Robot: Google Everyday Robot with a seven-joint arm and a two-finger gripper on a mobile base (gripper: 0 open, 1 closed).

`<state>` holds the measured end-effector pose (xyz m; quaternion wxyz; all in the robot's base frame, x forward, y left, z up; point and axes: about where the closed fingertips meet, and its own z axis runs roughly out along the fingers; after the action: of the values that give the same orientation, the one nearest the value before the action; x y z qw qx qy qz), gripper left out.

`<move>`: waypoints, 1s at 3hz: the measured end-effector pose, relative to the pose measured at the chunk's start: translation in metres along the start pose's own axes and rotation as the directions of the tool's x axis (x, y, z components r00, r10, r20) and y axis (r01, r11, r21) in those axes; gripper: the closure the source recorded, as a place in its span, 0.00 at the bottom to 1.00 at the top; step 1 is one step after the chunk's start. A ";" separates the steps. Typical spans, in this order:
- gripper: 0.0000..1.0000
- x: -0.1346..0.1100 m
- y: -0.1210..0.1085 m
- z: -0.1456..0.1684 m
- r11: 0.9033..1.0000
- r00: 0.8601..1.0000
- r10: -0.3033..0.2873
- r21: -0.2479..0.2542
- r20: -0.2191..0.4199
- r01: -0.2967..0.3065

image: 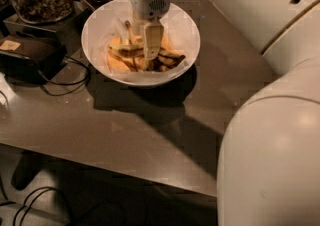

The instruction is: Pick banana from white bowl

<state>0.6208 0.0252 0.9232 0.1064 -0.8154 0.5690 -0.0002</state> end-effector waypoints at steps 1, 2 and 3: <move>0.45 -0.001 0.004 0.006 1.000 1.000 0.002 -0.014 0.011 -0.002; 0.64 -0.004 0.010 0.007 1.000 1.000 0.012 0.001 0.025 -0.012; 0.87 -0.007 0.016 0.006 1.000 0.999 0.015 0.007 0.030 -0.015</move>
Offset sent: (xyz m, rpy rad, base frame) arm -0.0302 -0.0062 -0.0086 0.0195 0.0342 -0.0173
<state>0.6044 0.0276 0.9150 0.1178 -0.8106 0.5736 0.0108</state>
